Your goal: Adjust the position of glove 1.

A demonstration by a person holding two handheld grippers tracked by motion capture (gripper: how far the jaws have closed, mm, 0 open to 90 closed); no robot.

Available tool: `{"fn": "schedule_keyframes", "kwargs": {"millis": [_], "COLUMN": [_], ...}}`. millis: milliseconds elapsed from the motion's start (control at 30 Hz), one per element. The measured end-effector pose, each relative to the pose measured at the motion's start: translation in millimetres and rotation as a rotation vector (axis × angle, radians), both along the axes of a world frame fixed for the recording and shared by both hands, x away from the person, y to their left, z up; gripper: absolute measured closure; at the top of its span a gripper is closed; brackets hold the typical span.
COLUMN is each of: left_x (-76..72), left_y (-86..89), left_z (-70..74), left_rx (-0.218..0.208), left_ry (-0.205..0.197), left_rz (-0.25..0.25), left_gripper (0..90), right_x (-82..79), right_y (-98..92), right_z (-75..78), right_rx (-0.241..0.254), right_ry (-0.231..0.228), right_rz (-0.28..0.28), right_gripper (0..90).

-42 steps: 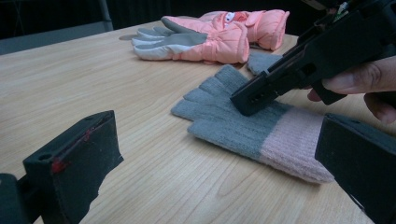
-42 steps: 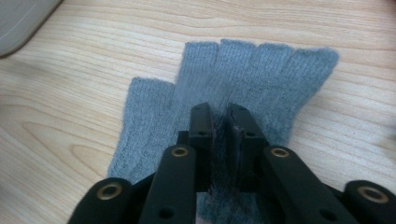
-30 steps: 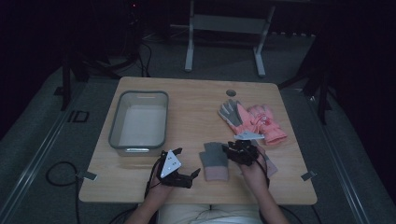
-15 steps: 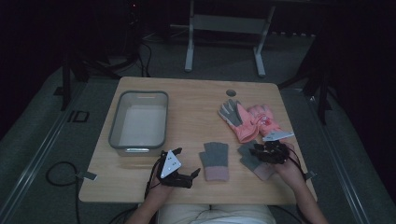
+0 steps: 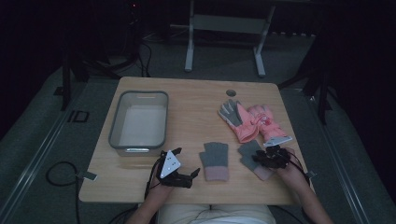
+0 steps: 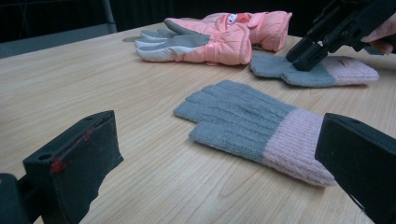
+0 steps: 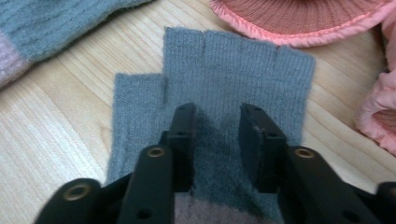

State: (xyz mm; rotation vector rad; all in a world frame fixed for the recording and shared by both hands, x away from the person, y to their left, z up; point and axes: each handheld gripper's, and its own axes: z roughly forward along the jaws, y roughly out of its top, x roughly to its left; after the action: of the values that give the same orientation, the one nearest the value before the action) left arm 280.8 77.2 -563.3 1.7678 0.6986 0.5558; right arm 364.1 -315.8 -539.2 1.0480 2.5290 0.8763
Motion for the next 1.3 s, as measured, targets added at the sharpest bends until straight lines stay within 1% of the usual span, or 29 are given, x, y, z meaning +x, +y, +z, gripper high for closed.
{"fn": "schedule_keyframes", "kwargs": {"millis": [133,200,267,333,400,467,500,567,600,633,667,767,800,833,933,967,1033,1067,1133,1200,1300], "left_x": [0.1,0.2,0.1,0.1,0.0,-0.1,-0.1,0.1,0.0,0.0,-0.1,-0.3,-0.4,-0.4,-0.3,-0.2,-0.2,-0.3,-0.4,-0.3,-0.4], "left_y": [0.2,0.1,0.1,0.2,0.4,0.4,0.4,0.4,0.5,0.6,0.6,0.5,0.5,0.4,0.4,0.6,0.5,0.5,0.6,0.6,0.2], "left_z": [0.0,0.0,0.0,0.0,0.0,-0.1,0.0,0.0,0.0,-0.1,-0.1,-0.1,-0.1,-0.1,-0.2,-0.1,0.0,0.0,0.0,0.0,-0.1], "left_rx": [-0.001,-0.003,-0.001,-0.002,-0.004,-0.004,-0.004,-0.004,-0.005,-0.006,-0.008,-0.005,-0.006,-0.006,-0.009,-0.006,-0.003,-0.003,-0.004,-0.003,-0.002], "left_ry": [0.001,0.002,0.001,0.001,-0.001,-0.001,-0.001,-0.001,-0.001,-0.001,-0.001,-0.005,-0.004,-0.004,-0.003,-0.002,-0.002,-0.003,-0.003,-0.003,-0.004], "left_rz": [0.0,0.002,0.002,0.001,0.002,0.002,0.002,0.003,0.004,0.005,0.006,0.006,0.006,0.006,0.007,0.007,0.008,0.006,0.006,0.004,0.001], "left_gripper": [0.0,0.0,0.0,0.0,0.0,0.0,0.0,0.0,0.0,0.0,0.0,0.0,0.0,0.0,0.0,0.0,0.0,0.0,0.0,0.0,0.0], "right_x": [-0.3,-1.2,-4.8,-9.7,-14.4,-22.2,-26.4,-35.9,-40.1,-44.5,-48.7,-59.0,-62.3,-64.2,-72.4,-75.2,-78.5,-80.2,-82.4,-83.4,-84.0], "right_y": [0.8,1.5,2.9,5.7,8.1,12.3,14.2,17.3,19.5,22.4,25.2,30.6,32.2,33.2,38.0,39.5,41.6,42.2,43.6,45.1,47.3], "right_z": [0.6,0.2,-0.1,-0.2,2.3,8.1,12.4,21.5,24.7,27.3,30.0,39.4,43.6,46.1,56.9,60.9,65.2,66.3,65.1,59.8,47.6], "right_rx": [-0.001,0.002,0.005,-0.009,0.005,0.029,0.055,0.121,0.145,0.142,0.137,0.164,0.189,0.197,0.233,0.251,0.262,0.275,0.274,0.281,0.274], "right_ry": [0.011,0.009,0.005,-0.012,0.001,-0.01,-0.016,-0.035,-0.033,-0.045,-0.06,-0.077,-0.077,-0.086,-0.13,-0.147,-0.169,-0.176,-0.183,-0.171,-0.167], "right_rz": [-0.01,-0.021,-0.04,-0.058,-0.1,-0.122,-0.137,-0.164,-0.174,-0.177,-0.193,-0.226,-0.246,-0.257,-0.327,-0.361,-0.408,-0.435,-0.479,-0.509,-0.546], "right_gripper": [77.6,79.6,82.6,84.6,85.6,85.8,85.7,85.8,85.8,85.7,85.7,85.7,85.7,85.7,85.7,85.7,85.7,85.7,85.7,85.7,85.7]}}
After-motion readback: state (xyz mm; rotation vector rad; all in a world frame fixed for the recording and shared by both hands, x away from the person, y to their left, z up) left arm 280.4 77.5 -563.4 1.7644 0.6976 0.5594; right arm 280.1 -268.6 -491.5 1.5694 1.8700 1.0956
